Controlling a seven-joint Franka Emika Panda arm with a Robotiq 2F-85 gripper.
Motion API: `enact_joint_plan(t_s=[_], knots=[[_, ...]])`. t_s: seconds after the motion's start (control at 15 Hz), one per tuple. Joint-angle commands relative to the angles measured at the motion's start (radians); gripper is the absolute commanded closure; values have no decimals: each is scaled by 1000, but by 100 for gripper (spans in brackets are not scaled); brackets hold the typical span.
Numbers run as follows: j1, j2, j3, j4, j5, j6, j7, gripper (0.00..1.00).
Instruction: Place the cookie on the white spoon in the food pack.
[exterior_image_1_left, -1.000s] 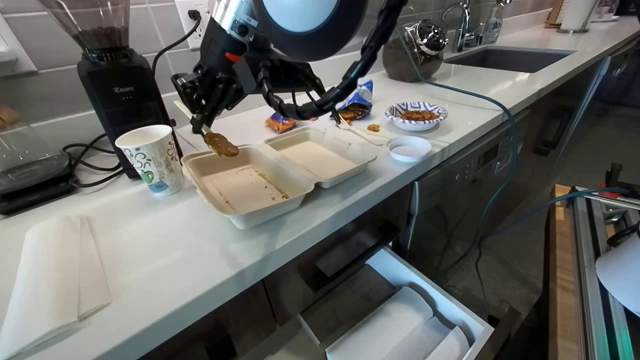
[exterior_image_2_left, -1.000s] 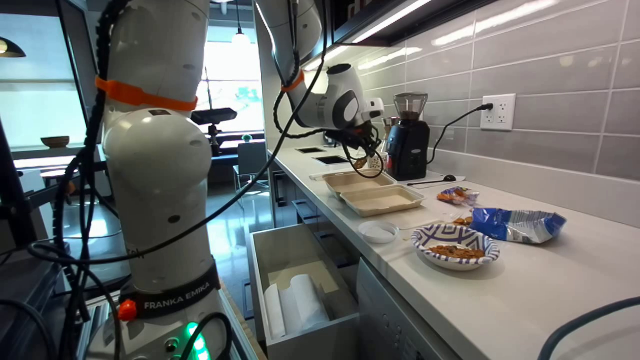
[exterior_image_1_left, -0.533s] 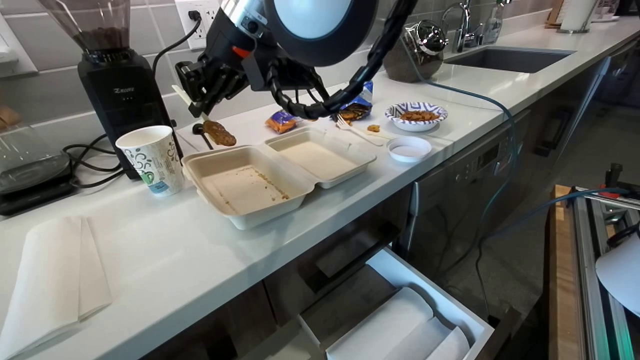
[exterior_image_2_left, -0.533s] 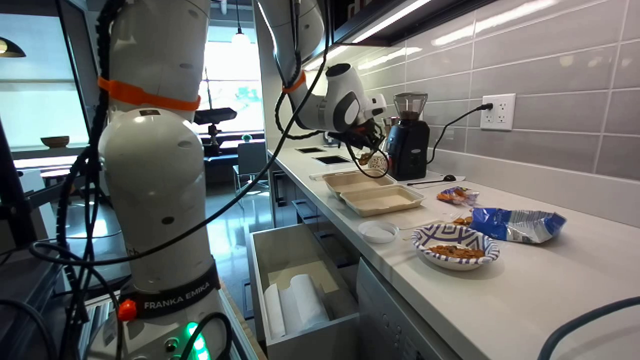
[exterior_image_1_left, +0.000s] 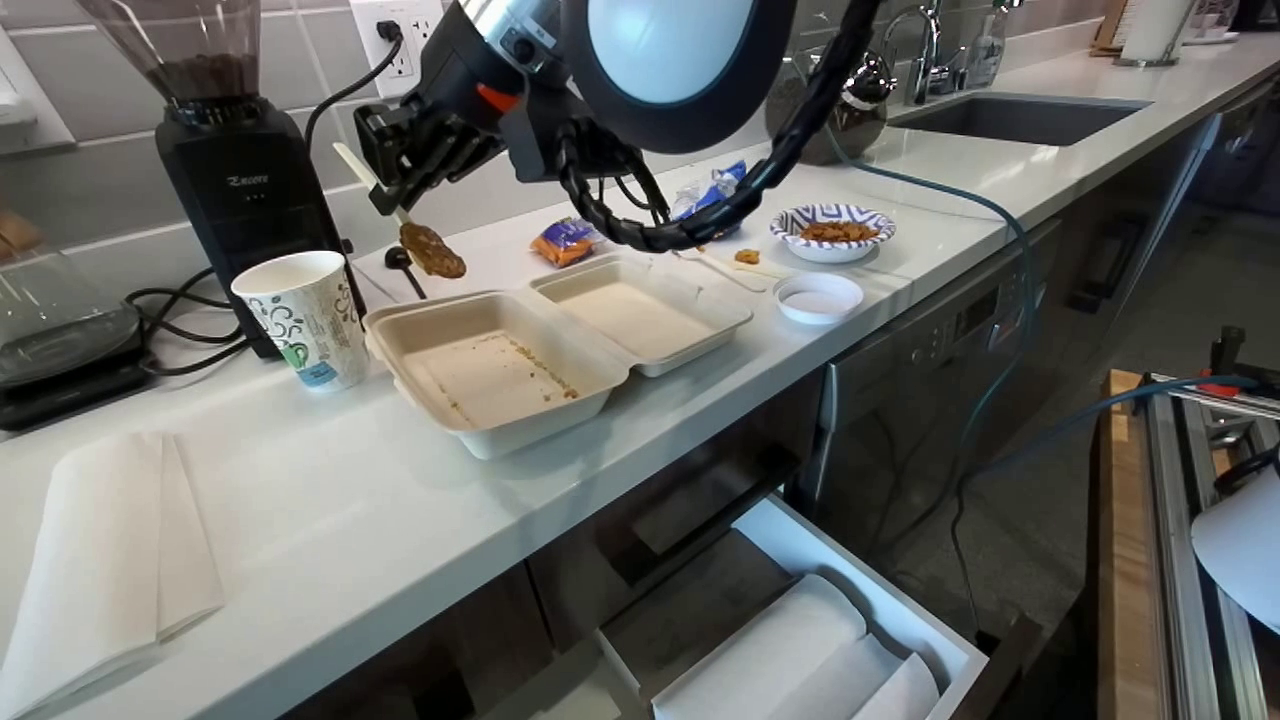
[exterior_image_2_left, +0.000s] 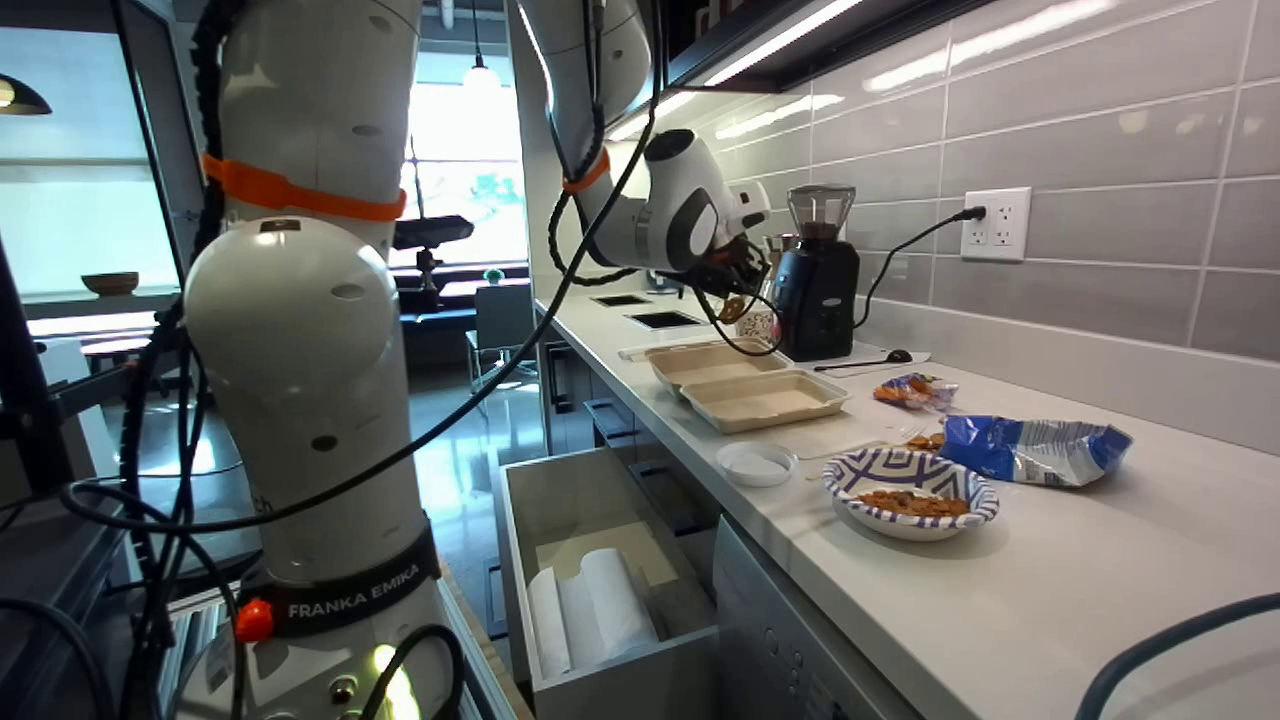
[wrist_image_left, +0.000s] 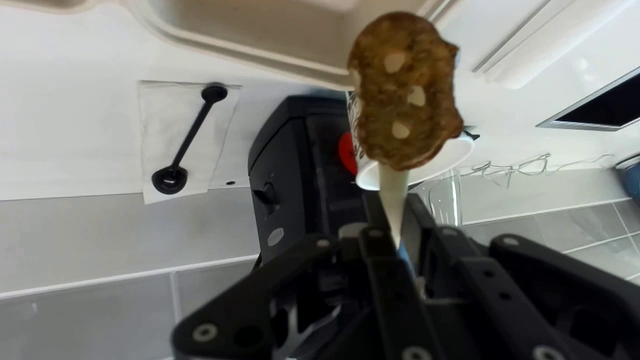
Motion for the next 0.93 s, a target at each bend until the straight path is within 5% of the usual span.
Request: enact_joint_plan(t_s=[0.0, 0.87], knots=[[-42, -15, 23, -40, -46, 60, 5, 97], [-118, -11, 70, -69, -216, 172, 60, 97]])
